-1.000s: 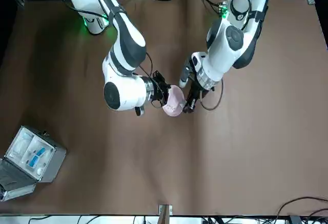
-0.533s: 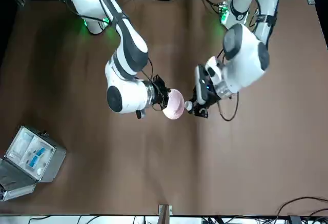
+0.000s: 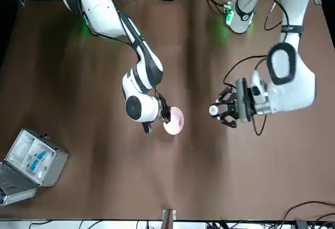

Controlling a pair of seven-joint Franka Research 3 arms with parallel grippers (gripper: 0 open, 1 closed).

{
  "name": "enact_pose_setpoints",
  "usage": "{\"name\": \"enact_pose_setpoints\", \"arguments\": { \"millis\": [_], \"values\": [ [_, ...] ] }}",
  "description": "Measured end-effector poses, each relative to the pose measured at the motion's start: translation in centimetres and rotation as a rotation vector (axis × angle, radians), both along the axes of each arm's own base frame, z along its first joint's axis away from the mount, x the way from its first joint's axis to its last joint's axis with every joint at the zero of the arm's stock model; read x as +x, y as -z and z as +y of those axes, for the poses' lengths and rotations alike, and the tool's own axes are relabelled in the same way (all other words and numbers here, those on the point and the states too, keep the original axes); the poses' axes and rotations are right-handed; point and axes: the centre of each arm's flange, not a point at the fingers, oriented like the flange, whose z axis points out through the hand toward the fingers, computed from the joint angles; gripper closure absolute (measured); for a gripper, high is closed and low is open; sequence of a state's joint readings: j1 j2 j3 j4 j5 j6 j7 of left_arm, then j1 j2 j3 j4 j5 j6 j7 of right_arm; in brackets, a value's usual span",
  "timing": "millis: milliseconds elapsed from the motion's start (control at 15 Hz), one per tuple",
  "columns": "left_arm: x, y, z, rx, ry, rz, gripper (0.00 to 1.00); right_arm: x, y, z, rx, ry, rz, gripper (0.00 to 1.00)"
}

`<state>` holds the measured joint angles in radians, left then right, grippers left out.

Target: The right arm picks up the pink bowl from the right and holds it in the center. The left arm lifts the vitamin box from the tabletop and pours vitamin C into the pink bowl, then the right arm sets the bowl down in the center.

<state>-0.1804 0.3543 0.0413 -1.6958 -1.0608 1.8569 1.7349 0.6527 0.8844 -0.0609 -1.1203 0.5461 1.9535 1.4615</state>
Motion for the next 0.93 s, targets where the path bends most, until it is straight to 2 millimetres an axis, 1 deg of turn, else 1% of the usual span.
{"name": "enact_pose_setpoints", "arguments": {
  "millis": [200, 400, 600, 733, 933],
  "values": [
    [0.6, 3.6, 4.6, -0.117, 0.032, 0.011, 0.65, 0.0, 0.2, -0.1, 0.039, -0.152, -0.063, 0.98],
    [1.0, 7.3, 9.7, -0.197, 0.06, -0.054, 0.65, -0.3, 2.1, -0.7, 0.065, -0.303, -0.103, 0.98],
    [0.6, 10.6, 14.6, -0.283, 0.079, -0.1, 0.65, -0.2, 3.9, -1.6, 0.079, -0.395, -0.126, 0.98],
    [0.4, 12.2, 17.0, -0.305, 0.077, -0.144, 0.65, -0.1, 4.8, -2.1, 0.082, -0.423, -0.128, 0.98],
    [0.0, 15.4, 20.3, -0.349, 0.089, -0.221, 0.65, 0.2, 5.7, -2.8, 0.089, -0.46, -0.137, 0.98]
  ]
}}
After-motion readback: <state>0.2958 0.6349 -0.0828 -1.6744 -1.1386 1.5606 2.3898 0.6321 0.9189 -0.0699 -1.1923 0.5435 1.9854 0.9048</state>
